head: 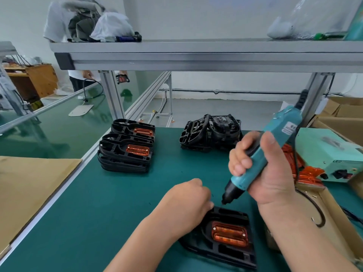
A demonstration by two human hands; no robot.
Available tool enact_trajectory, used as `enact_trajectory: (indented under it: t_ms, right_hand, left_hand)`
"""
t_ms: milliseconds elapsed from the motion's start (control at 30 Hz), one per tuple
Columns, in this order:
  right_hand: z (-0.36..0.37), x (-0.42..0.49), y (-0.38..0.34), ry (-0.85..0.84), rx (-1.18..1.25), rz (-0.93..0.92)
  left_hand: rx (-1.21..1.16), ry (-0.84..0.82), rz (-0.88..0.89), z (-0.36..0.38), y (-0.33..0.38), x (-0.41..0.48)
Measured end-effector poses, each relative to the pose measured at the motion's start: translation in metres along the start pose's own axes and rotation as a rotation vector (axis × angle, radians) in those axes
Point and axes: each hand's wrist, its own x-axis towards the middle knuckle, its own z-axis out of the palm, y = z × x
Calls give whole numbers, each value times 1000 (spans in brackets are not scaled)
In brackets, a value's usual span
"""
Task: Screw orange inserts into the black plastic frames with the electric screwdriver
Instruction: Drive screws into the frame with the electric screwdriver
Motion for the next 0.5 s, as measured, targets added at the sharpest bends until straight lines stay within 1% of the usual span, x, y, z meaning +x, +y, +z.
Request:
enact_trajectory:
  t_ms: [133,233,367,500]
  right_hand:
    - [-24,1,-8,290,65,-105]
    - [-41,-2,-12,431,129,-137]
    - [-54,-3,-15,529,156,-140]
    - [-53,-3,-15,523,150,-136]
  left_hand:
    - [-78,-4,86,-6,3,-8]
    - [5,9,138,-6,10,-12]
    - [92,45,137,-2,18,-9]
    - [140,57,116,0,12,-7]
